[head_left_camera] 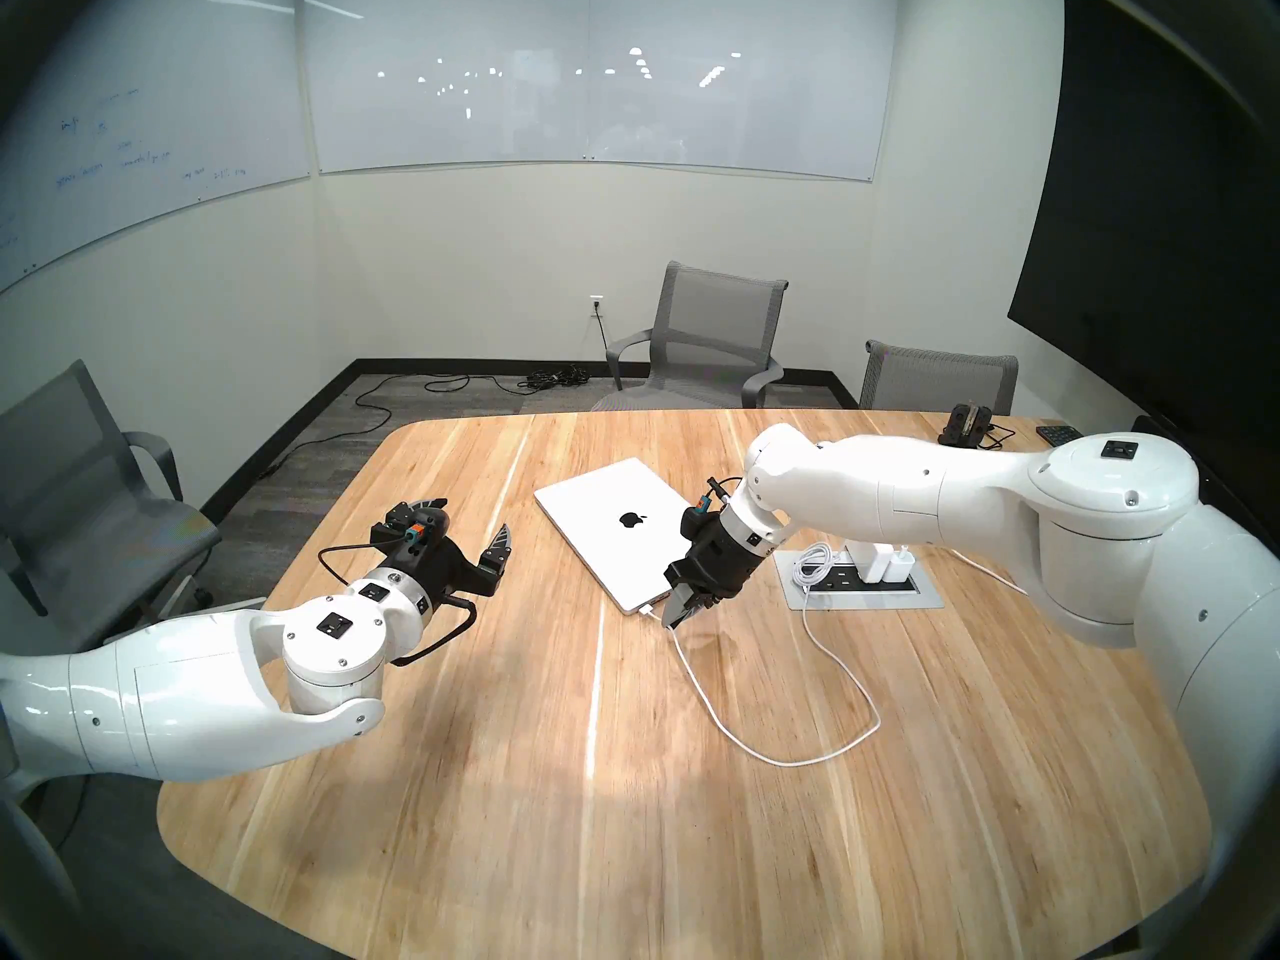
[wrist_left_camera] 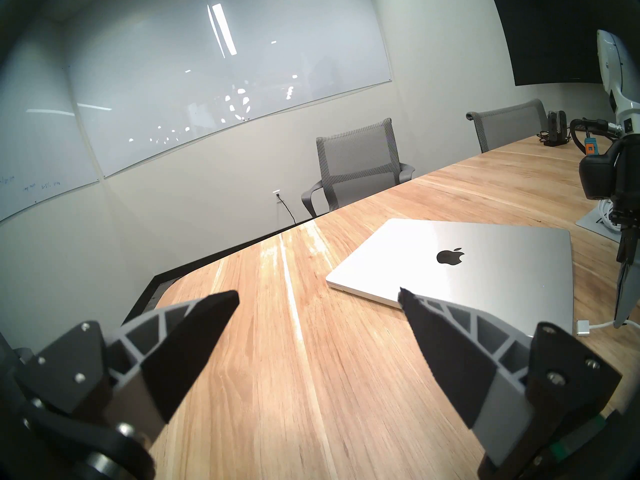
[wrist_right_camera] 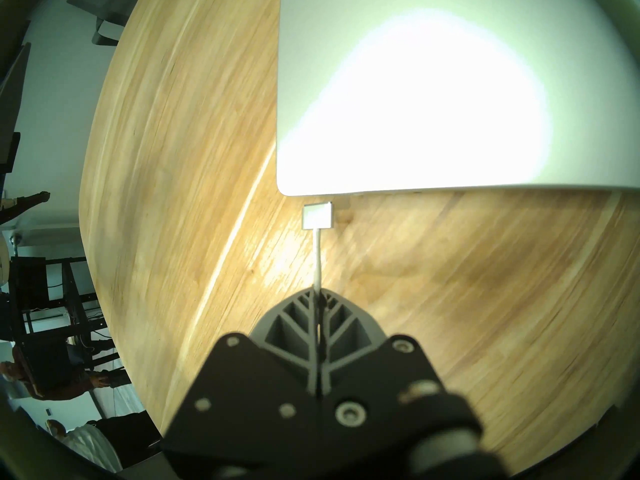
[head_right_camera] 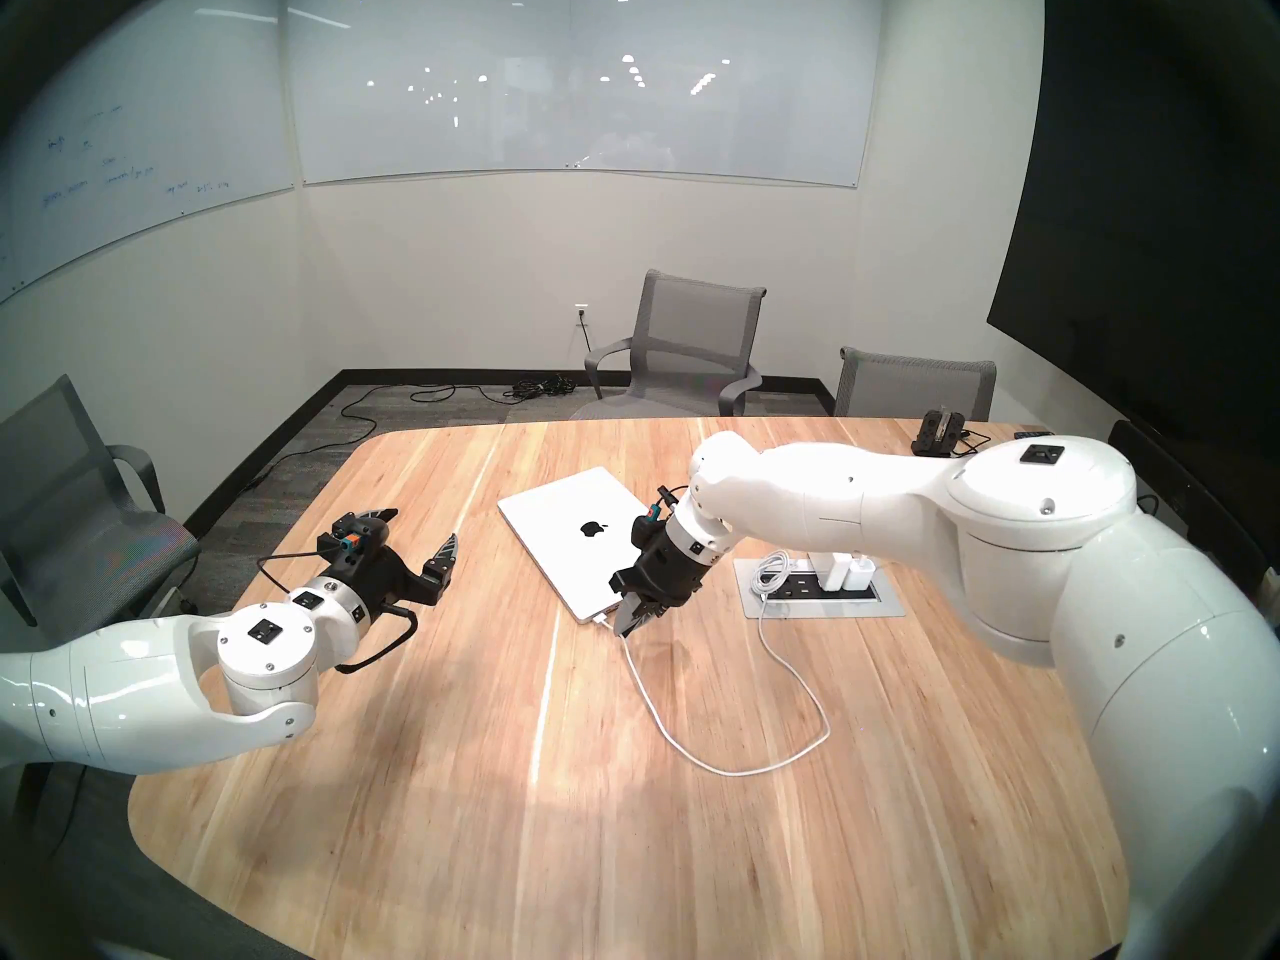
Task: Plug the charging cable into the port of a MacBook
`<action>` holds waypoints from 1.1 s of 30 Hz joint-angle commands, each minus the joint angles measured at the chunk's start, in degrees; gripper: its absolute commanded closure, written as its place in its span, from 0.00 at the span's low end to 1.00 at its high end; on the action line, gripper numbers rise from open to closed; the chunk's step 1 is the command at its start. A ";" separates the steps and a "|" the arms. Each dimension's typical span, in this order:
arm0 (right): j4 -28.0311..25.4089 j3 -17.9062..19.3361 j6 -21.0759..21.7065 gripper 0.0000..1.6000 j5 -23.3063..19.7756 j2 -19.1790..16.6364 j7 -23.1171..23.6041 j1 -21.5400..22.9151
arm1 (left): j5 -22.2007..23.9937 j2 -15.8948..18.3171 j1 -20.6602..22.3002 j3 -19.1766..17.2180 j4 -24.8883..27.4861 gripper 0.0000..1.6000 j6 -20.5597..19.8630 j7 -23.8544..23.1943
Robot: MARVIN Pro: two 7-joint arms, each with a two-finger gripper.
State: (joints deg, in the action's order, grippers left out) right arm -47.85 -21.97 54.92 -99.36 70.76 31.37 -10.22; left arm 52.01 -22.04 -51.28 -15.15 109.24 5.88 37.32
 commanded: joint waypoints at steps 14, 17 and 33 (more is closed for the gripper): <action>1.29 0.12 0.08 1.00 -0.68 0.61 0.24 0.95 | 0.14 -0.09 0.81 -0.77 0.12 0.00 0.22 -0.08; 1.85 -0.02 0.08 1.00 -0.46 0.93 0.67 0.89 | 0.14 -0.09 0.81 -0.77 0.12 0.00 0.22 -0.08; 3.41 -0.91 0.08 1.00 -0.35 1.93 2.02 0.97 | 0.13 -0.09 0.81 -0.77 0.12 0.00 0.22 -0.08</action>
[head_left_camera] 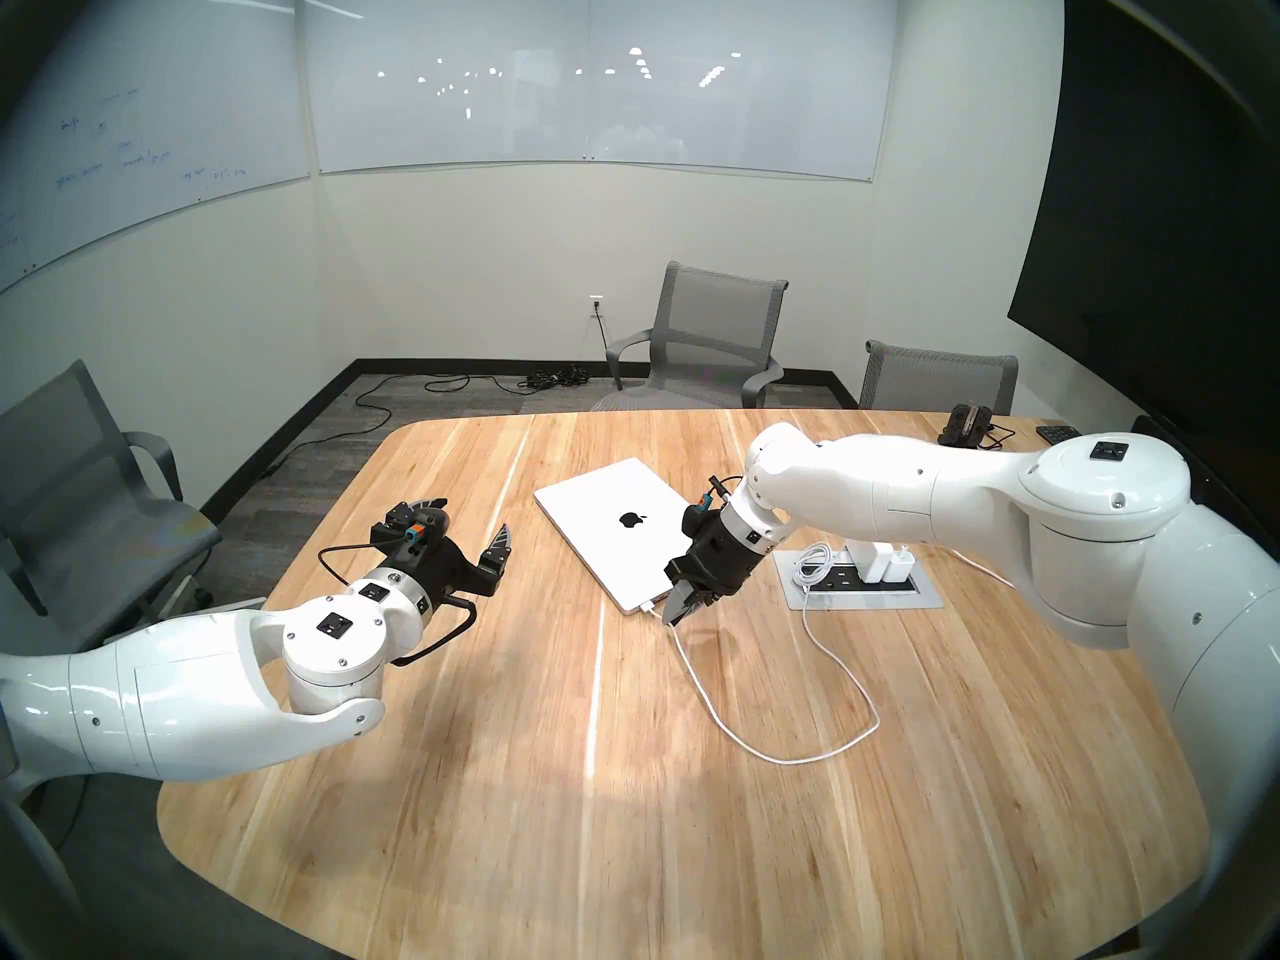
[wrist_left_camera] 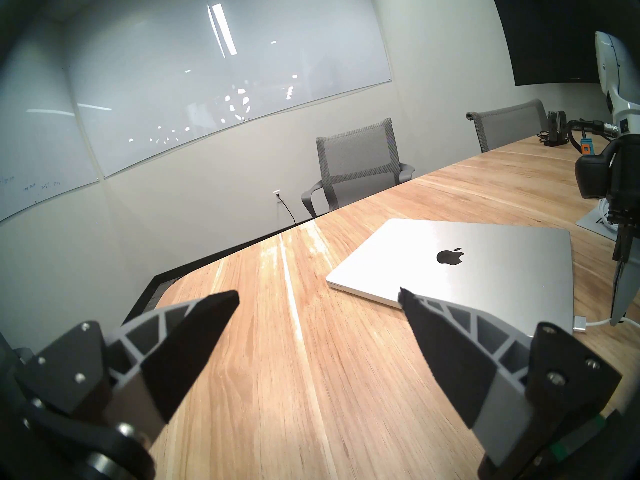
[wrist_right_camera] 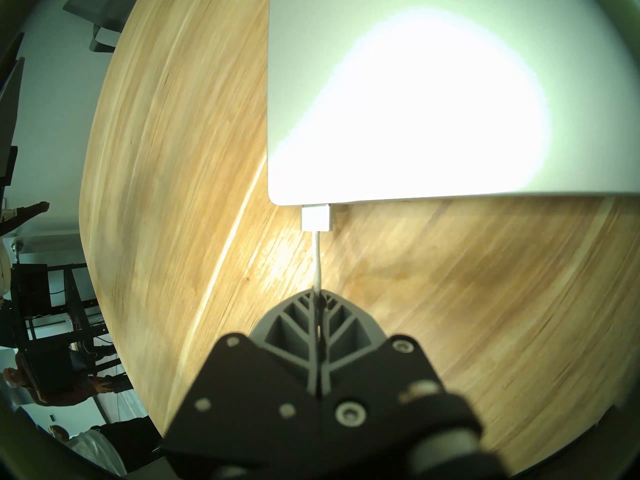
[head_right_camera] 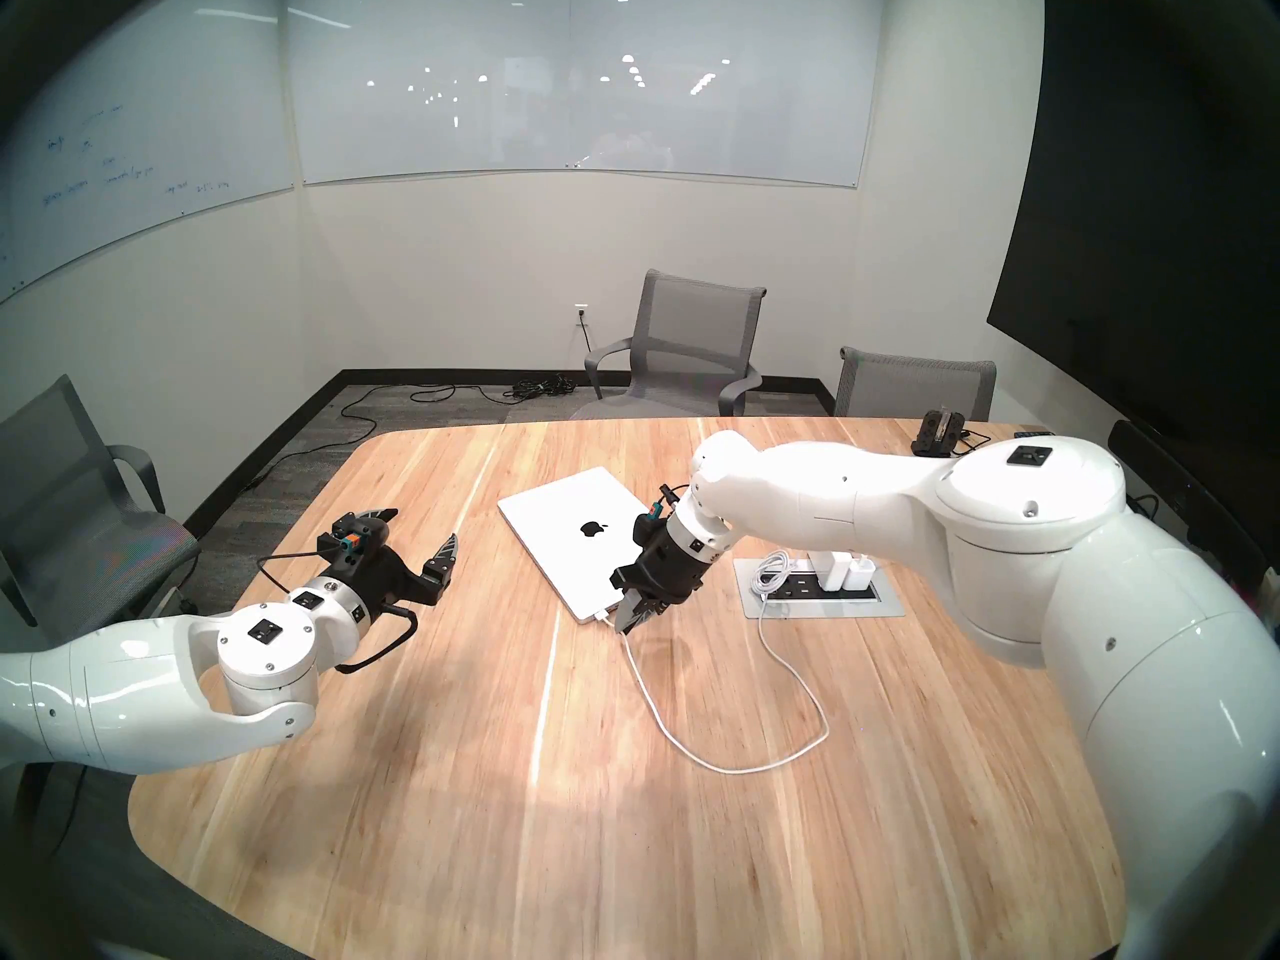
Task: Plug the charging cable into the port of a MacBook
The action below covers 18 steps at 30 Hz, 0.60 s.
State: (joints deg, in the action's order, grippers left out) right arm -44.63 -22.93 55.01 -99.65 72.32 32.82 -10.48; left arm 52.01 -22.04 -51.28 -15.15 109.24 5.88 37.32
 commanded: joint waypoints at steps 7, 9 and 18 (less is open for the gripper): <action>0.31 -0.17 -0.01 1.00 -0.09 0.46 0.79 1.28 | 0.13 -0.09 0.81 -0.77 0.12 0.00 0.22 -0.08; 0.35 -0.25 -0.01 1.00 -0.10 0.49 0.86 1.30 | 0.13 -0.09 0.81 -0.77 0.12 0.00 0.22 -0.08; 0.42 -0.40 -0.01 1.00 -0.13 0.55 1.00 1.35 | 0.13 -0.09 0.81 -0.77 0.12 0.00 0.22 -0.08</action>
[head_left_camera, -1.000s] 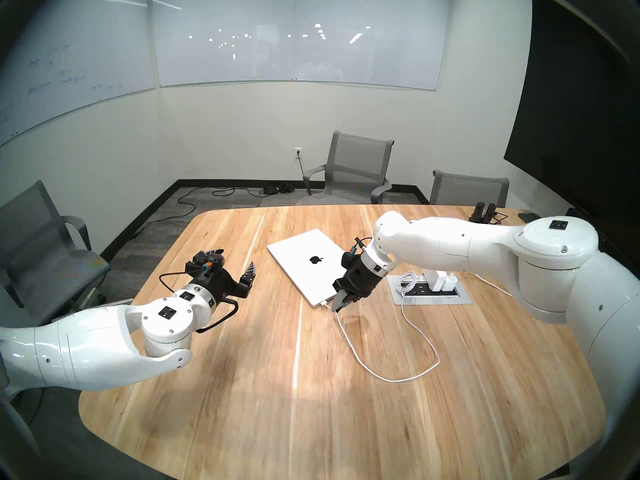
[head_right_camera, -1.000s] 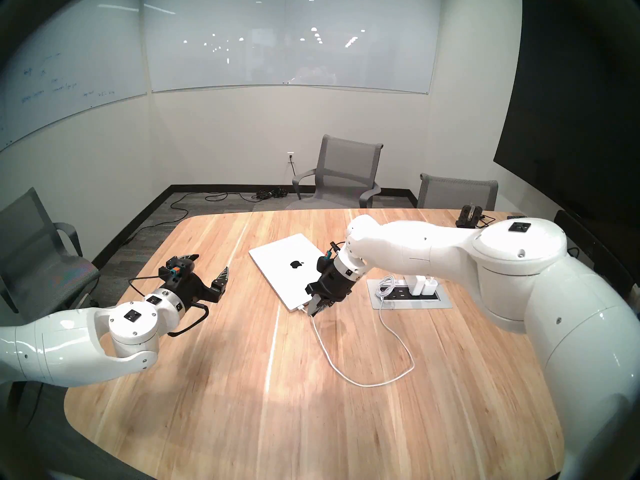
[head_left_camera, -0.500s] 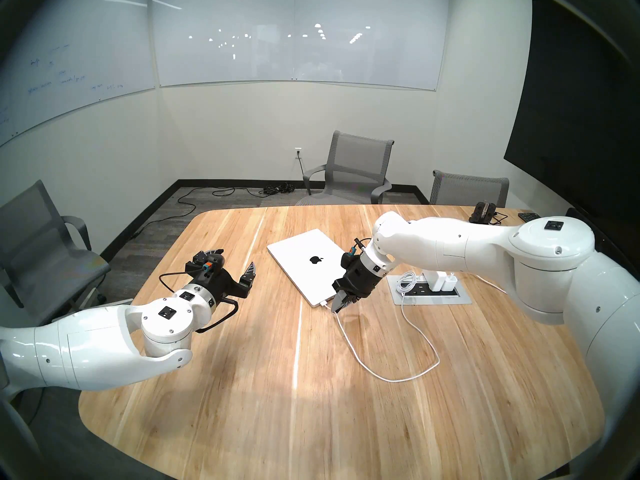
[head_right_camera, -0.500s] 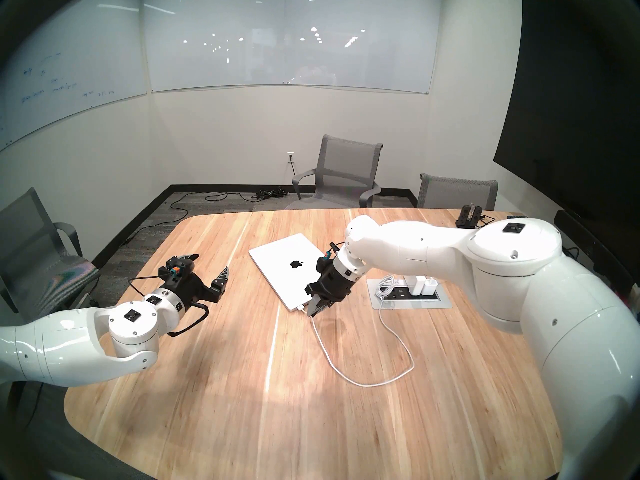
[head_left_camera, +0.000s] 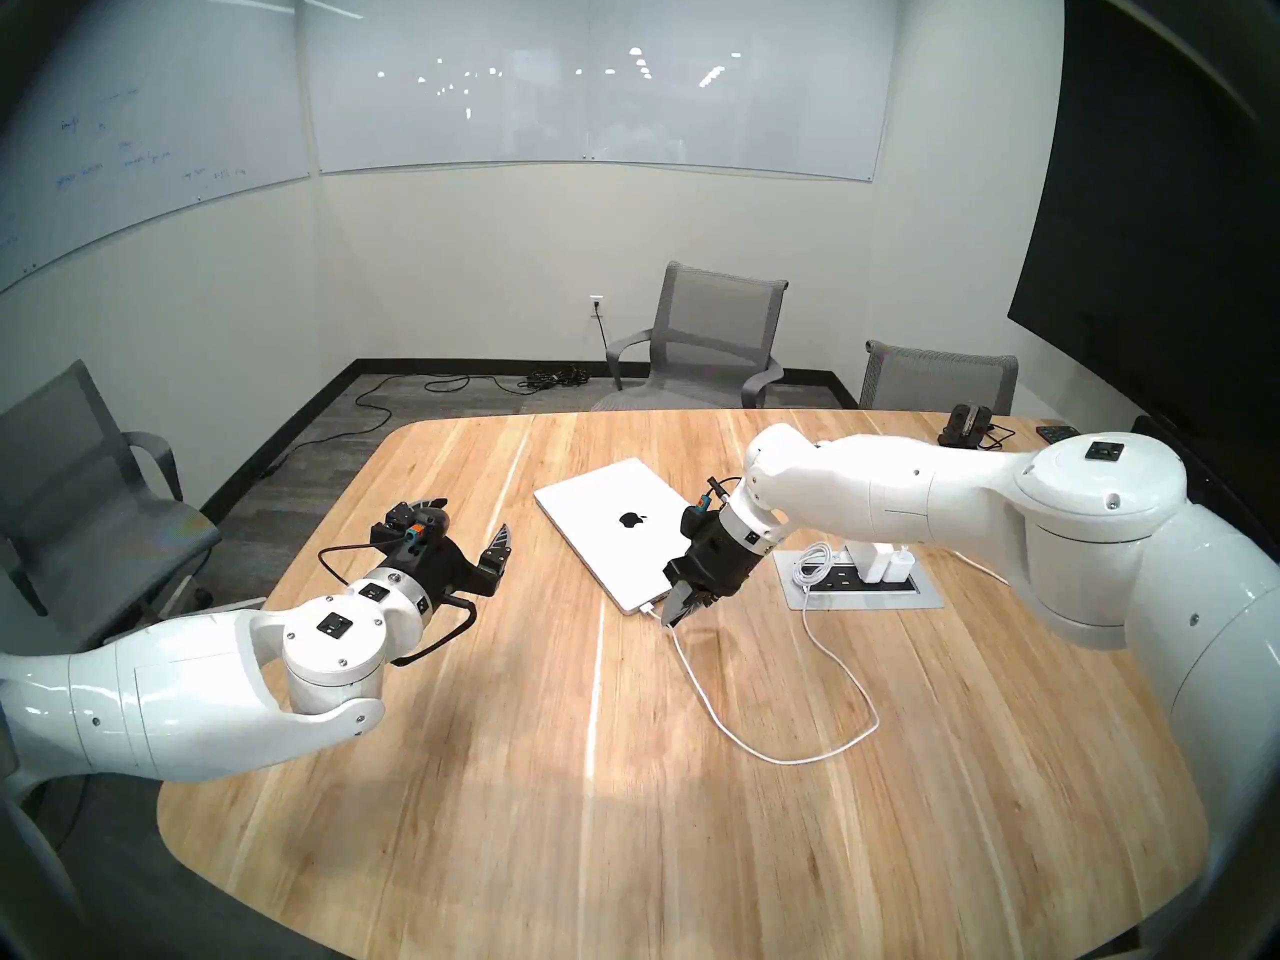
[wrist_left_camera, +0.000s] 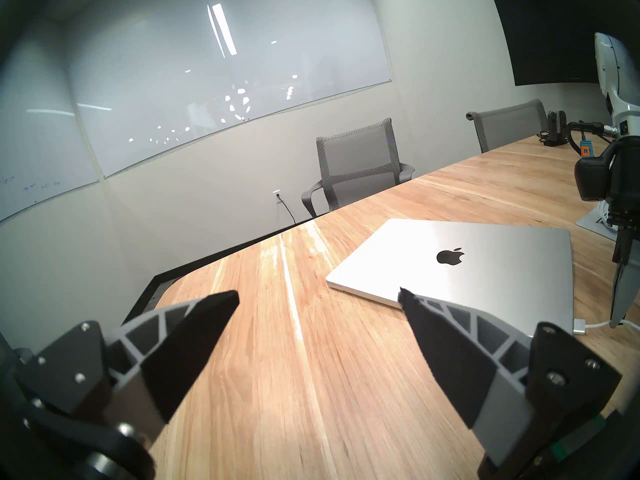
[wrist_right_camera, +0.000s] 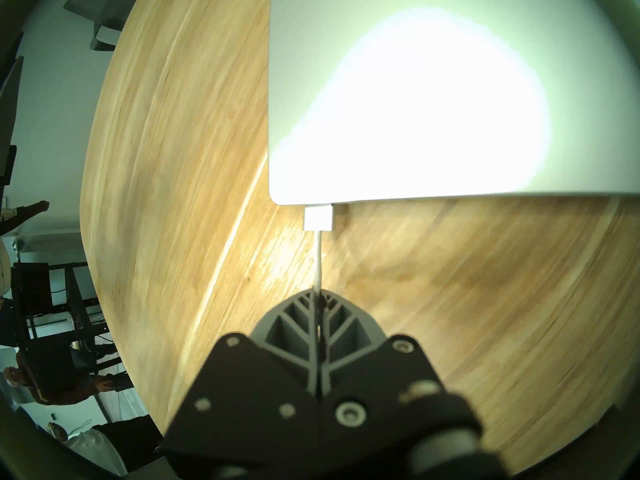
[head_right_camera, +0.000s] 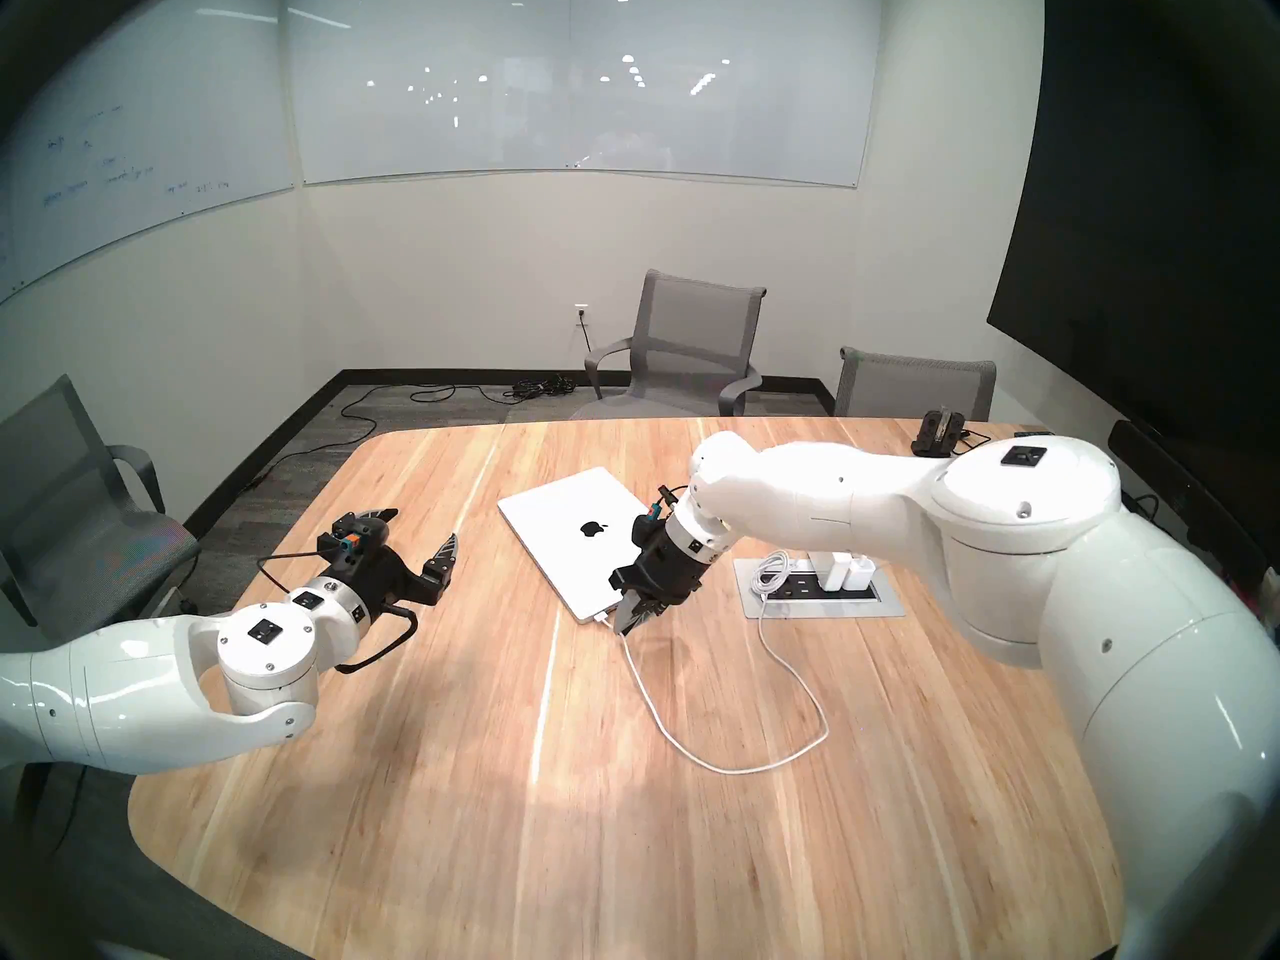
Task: Plug the charging cable into the port of a MacBook
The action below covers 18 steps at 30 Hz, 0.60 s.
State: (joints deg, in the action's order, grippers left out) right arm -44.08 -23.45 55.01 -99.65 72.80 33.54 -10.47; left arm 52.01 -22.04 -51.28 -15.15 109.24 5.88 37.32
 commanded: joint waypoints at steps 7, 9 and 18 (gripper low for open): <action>-0.08 0.04 -0.01 1.00 -0.15 0.10 0.36 1.36 | 0.13 -0.09 0.81 -0.77 0.12 0.00 0.22 -0.08; -0.07 0.02 -0.01 1.00 -0.15 0.11 0.37 1.36 | 0.13 -0.09 0.81 -0.77 0.12 0.00 0.22 -0.08; -0.05 -0.04 -0.01 1.00 -0.17 0.13 0.42 1.38 | 0.13 -0.09 0.81 -0.77 0.12 0.00 0.22 -0.08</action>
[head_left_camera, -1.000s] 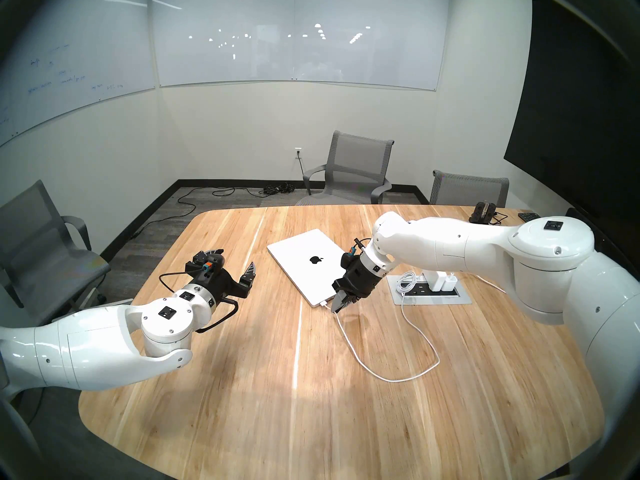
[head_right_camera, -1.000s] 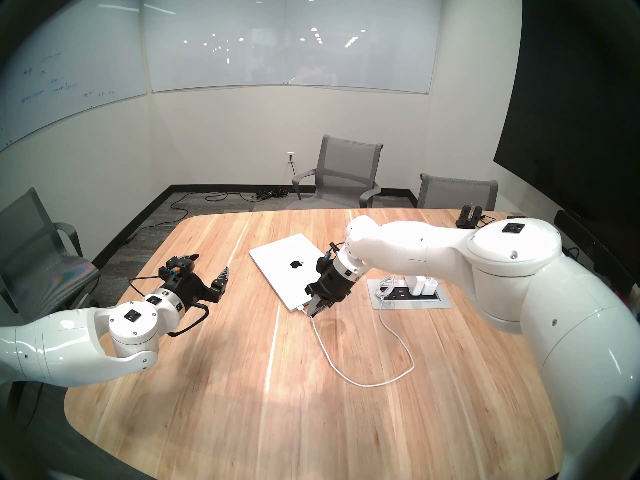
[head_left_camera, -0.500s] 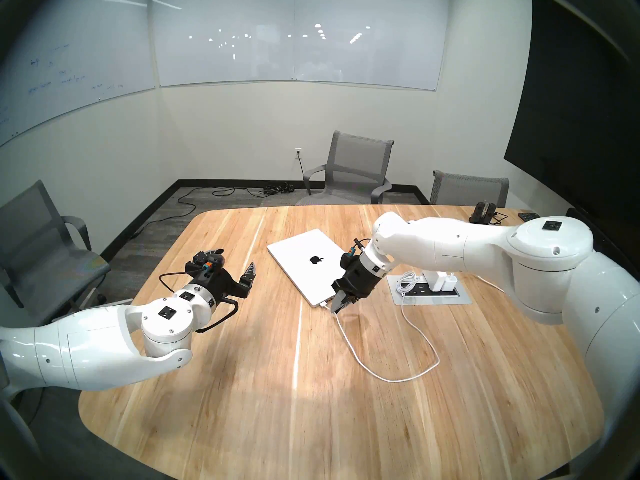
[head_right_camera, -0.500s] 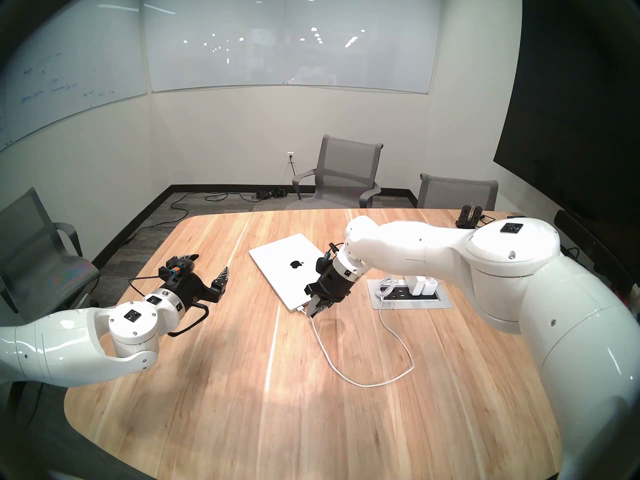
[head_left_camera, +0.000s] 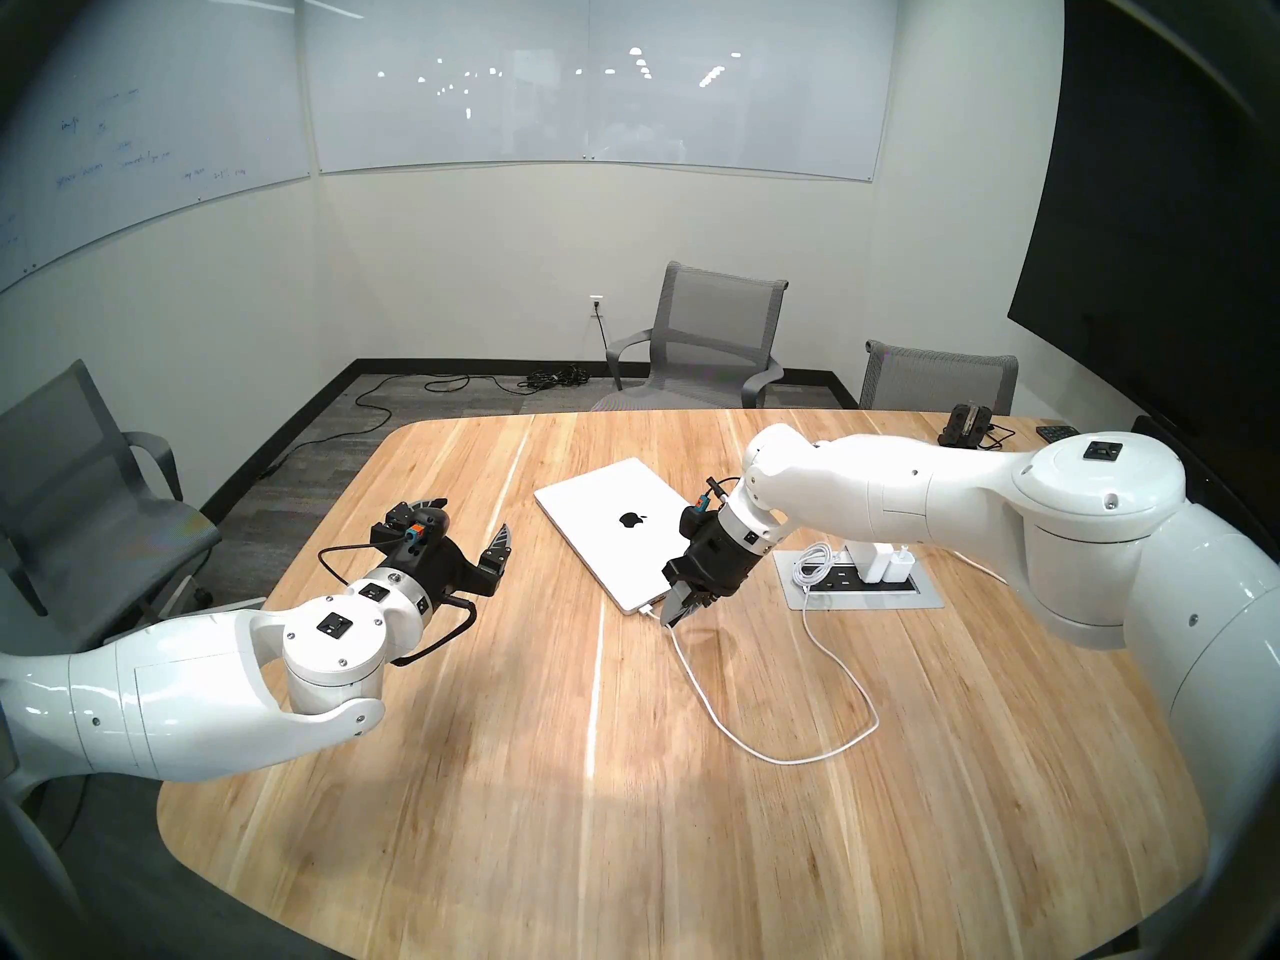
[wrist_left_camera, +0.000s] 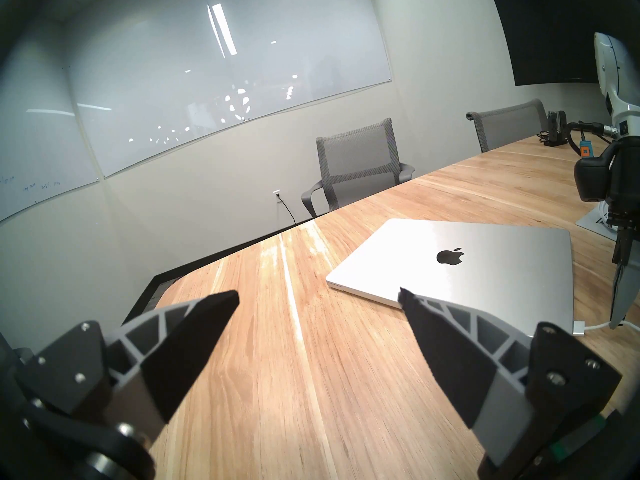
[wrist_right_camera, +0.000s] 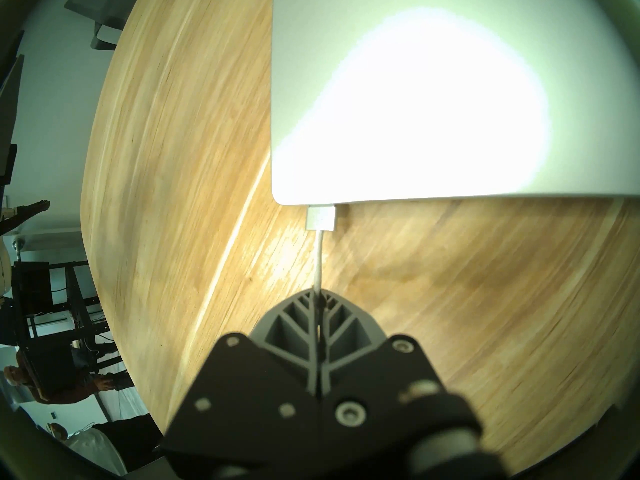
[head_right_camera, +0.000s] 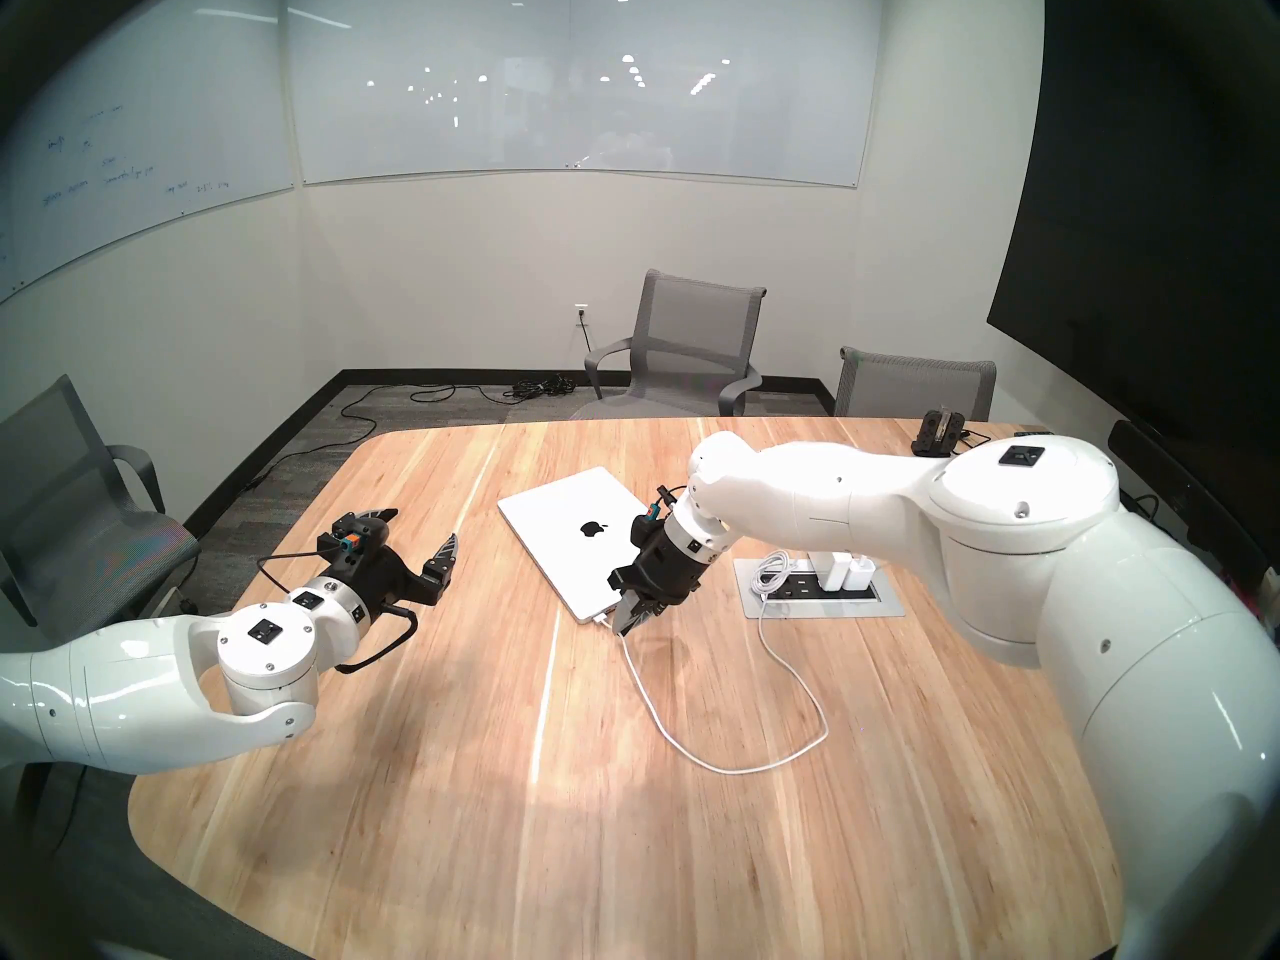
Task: Plug the charging cable into the port of a MacBook
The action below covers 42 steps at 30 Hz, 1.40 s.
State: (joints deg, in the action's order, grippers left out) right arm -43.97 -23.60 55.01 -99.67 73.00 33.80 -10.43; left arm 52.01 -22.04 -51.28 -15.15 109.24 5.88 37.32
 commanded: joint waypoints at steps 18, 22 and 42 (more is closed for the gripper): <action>-0.13 0.04 -0.01 1.00 -0.17 -0.05 0.22 1.36 | 0.13 -0.09 0.81 -0.77 0.12 0.00 0.22 -0.08; -0.13 0.04 -0.01 1.00 -0.17 -0.05 0.22 1.36 | 0.13 -0.09 0.81 -0.77 0.12 0.00 0.22 -0.08; 0.64 -0.07 -0.01 1.00 -0.11 0.38 0.24 1.09 | 0.13 -0.09 0.81 -0.77 0.12 0.00 0.22 -0.08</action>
State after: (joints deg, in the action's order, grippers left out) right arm -43.87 -23.66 54.97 -99.68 73.14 33.85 -10.40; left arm 52.01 -22.04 -51.28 -15.15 109.24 5.88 37.32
